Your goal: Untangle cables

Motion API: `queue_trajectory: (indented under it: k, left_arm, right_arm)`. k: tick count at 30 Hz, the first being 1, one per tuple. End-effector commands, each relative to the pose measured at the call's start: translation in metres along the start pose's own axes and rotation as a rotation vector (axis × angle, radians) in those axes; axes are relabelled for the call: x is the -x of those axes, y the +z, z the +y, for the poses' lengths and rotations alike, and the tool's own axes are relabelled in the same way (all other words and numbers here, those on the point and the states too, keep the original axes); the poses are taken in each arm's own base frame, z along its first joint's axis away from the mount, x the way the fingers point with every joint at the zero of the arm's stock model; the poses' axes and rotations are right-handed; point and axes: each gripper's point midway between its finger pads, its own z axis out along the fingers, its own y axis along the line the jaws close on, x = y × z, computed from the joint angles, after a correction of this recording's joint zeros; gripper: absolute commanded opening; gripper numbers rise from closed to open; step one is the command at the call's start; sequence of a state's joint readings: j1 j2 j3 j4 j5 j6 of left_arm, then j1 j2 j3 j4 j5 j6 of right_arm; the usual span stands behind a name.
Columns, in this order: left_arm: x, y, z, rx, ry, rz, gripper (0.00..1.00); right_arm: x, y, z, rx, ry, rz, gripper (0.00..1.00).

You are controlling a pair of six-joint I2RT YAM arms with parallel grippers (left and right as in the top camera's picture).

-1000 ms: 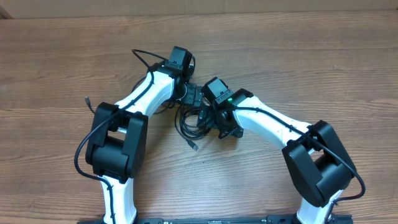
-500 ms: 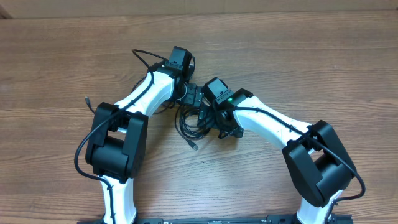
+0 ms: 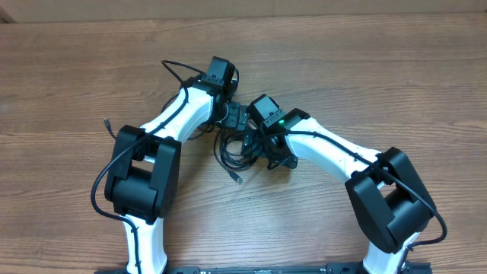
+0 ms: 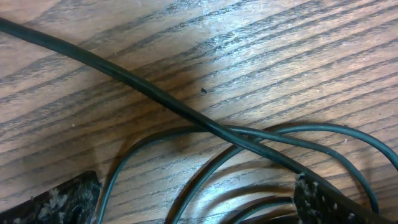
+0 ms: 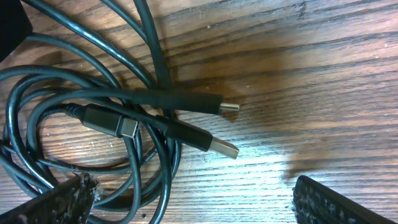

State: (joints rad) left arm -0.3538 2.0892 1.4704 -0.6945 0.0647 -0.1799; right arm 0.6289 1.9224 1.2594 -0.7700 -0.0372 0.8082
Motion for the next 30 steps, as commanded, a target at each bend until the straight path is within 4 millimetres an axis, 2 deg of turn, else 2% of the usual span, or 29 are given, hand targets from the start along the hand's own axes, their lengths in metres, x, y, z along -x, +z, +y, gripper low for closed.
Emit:
queue_trajectory:
  k: [1, 7, 10, 13, 15, 18, 19, 20, 21, 22, 23, 24, 28, 30]
  left_arm:
    - [-0.004, 0.002, 0.002, 0.019, 0.021, 0.009, 0.99]
    - [-0.003, 0.002, 0.006, 0.041, 0.021, 0.003, 1.00]
    - [-0.004, 0.001, 0.027, 0.106, -0.033, 0.008, 1.00]
    - [-0.007, 0.000, 0.037, 0.047, -0.129, 0.034, 0.99]
    - [-0.008, -0.002, 0.040, -0.060, -0.188, 0.054, 0.91]
    - [-0.006, -0.007, 0.045, -0.158, -0.244, 0.062, 0.66]
    - [-0.005, -0.008, 0.047, -0.184, -0.260, 0.061, 0.58]
    - [-0.005, -0.008, 0.048, -0.189, -0.266, 0.060, 0.57]
    - [-0.005, -0.008, 0.048, -0.189, -0.265, 0.060, 0.57]
    - [-0.005, -0.008, 0.049, -0.188, -0.265, 0.061, 0.59]
    - [-0.005, -0.008, 0.047, -0.189, -0.263, 0.061, 0.61]
    - [-0.005, -0.008, 0.046, -0.190, -0.259, 0.061, 0.61]
    - [-0.004, -0.008, 0.039, -0.193, -0.242, 0.058, 0.63]
    - [-0.004, -0.007, 0.037, -0.194, -0.236, 0.058, 0.65]
  right_arm:
    - [0.005, 0.000, 0.001, 0.001, 0.005, -0.014, 1.00]
    - [0.005, 0.000, 0.001, 0.001, 0.005, -0.014, 1.00]
    - [0.005, 0.000, 0.001, 0.001, 0.005, -0.014, 1.00]
    - [0.005, 0.000, 0.002, 0.001, 0.005, -0.014, 1.00]
    - [0.007, -0.001, 0.012, 0.050, 0.006, -0.017, 1.00]
    - [-0.017, -0.002, 0.020, 0.108, 0.007, 0.113, 1.00]
    - [-0.015, -0.003, 0.024, 0.129, -0.004, 0.109, 0.96]
    - [-0.013, -0.005, 0.027, 0.145, -0.010, 0.108, 0.74]
    - [-0.012, -0.007, 0.030, 0.158, -0.020, 0.112, 0.63]
    - [-0.010, -0.008, 0.031, 0.163, -0.022, 0.111, 0.43]
    - [-0.011, -0.008, 0.030, 0.160, -0.022, 0.112, 0.14]
    - [-0.012, -0.007, 0.029, 0.157, -0.020, 0.115, 0.06]
    - [-0.019, -0.003, 0.023, 0.132, -0.023, 0.129, 0.04]
    - [-0.023, 0.003, 0.015, 0.084, 0.020, 0.110, 0.14]
